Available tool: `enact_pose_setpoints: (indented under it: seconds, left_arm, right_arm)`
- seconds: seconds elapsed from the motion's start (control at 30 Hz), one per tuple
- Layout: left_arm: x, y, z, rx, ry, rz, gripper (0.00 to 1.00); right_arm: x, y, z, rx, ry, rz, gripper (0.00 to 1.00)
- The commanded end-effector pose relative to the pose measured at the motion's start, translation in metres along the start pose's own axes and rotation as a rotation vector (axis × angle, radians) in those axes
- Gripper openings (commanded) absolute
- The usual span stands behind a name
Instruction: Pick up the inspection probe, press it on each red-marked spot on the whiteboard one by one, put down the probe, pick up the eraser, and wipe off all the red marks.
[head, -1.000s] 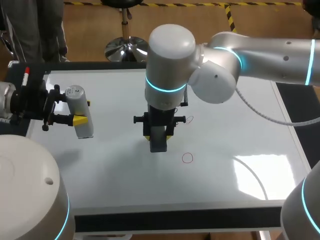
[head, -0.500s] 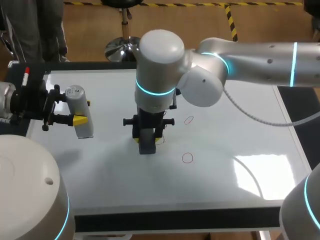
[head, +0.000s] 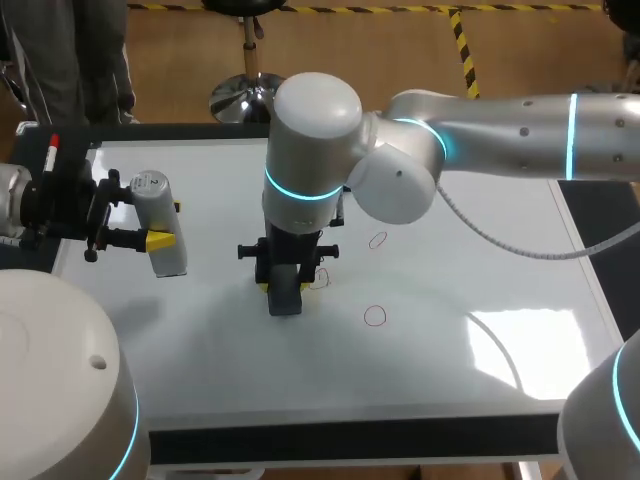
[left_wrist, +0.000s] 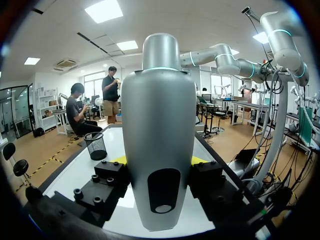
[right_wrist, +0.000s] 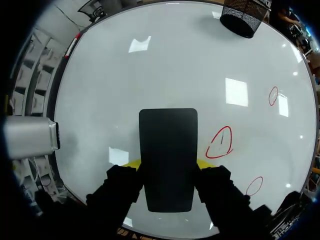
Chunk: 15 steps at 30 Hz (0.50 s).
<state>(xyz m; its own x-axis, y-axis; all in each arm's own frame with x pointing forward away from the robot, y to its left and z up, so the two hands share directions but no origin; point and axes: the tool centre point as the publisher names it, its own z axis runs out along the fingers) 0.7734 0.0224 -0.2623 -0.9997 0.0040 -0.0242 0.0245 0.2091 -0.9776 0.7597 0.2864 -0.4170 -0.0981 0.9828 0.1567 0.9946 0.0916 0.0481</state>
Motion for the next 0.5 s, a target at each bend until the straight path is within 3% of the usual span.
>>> enact_pose_setpoints:
  seconds: [0.03,0.5]
  left_arm:
    - [0.0,-0.001,-0.001,0.002,0.0,0.003,0.0]
    - [0.0,-0.001,-0.001,0.002,0.0,0.003,0.0]
  right_arm:
    - [0.0,0.002,0.009,0.007,0.007,-0.001,0.0]
    - [-0.015,0.003,0.017,0.024,0.005,-0.007,0.0]
